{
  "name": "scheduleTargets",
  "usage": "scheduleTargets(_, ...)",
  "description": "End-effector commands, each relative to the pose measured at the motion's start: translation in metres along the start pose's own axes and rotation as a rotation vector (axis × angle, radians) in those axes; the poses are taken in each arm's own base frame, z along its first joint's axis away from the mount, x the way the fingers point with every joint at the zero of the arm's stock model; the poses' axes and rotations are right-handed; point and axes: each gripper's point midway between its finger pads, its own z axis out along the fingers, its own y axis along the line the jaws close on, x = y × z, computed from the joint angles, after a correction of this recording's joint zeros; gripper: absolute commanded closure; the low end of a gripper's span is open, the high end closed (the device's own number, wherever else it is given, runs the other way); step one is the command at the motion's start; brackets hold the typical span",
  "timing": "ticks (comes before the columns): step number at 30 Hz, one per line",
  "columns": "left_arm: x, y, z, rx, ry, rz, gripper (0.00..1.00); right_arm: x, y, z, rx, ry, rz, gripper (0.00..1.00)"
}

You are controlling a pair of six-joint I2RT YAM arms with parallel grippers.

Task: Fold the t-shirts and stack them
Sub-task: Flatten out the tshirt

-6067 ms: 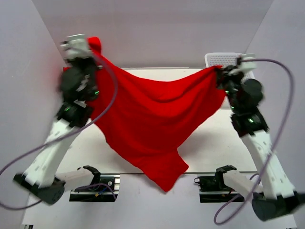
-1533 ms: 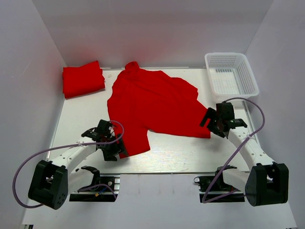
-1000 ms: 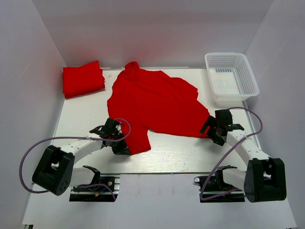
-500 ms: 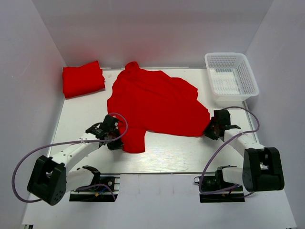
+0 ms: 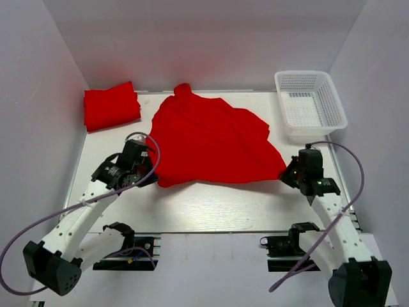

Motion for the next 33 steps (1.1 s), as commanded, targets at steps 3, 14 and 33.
scheduleTargets(3, 0.01, 0.019, -0.04, -0.112, 0.09, 0.019, 1.0, 0.033, -0.015, -0.055, 0.097, 0.207, -0.001, 1.0)
scheduleTargets(14, -0.121, -0.051, -0.069, 0.098, -0.4, 0.055, 1.0, -0.062, 0.053, -0.056, -0.144, -0.099, -0.058, 1.0)
scheduleTargets(33, -0.309, -0.104, -0.322, 0.12, -1.332, 0.204, 1.0, -0.257, 0.165, -0.23, -0.356, -0.74, -0.394, 1.0)
